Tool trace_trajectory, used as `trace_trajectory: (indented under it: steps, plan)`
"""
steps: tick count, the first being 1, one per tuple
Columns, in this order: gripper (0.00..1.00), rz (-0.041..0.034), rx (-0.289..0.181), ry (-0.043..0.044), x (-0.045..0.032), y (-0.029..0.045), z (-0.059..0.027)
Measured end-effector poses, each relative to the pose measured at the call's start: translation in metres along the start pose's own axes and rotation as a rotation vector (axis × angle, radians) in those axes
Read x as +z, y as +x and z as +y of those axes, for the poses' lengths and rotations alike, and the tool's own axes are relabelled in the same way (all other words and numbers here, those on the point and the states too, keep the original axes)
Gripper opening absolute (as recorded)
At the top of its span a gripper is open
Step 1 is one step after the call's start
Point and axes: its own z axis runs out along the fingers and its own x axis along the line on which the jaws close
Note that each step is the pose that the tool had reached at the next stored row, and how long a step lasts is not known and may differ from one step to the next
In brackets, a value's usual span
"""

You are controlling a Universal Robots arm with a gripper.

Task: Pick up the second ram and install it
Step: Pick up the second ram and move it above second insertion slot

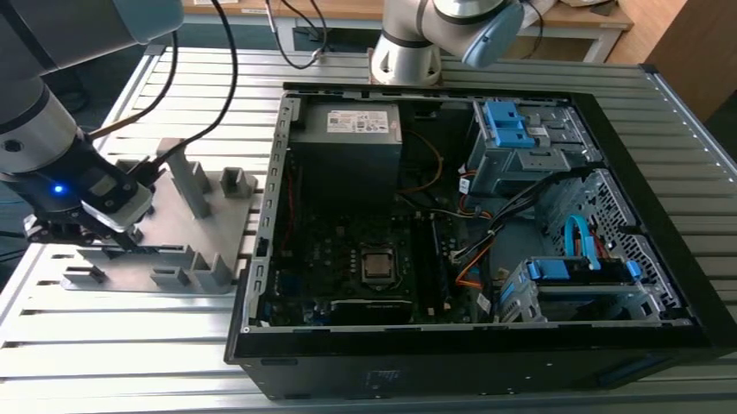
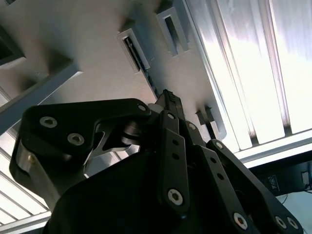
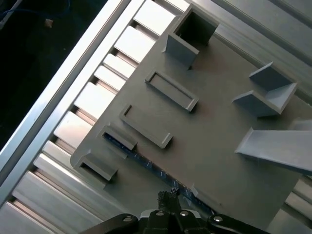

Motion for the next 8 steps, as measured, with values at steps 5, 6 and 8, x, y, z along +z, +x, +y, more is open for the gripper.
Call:
trace_trajectory:
  steps: [5,6,8]
  plan:
    - [0.1,0.0017,-0.038,-0.0011,0.0,0.0,0.0]
    - [0.1,0.002,-0.046,-0.0013,0.0,0.0,0.0]
    - [0.1,0.0027,-0.06,-0.0016,0.0,0.0,0.0]
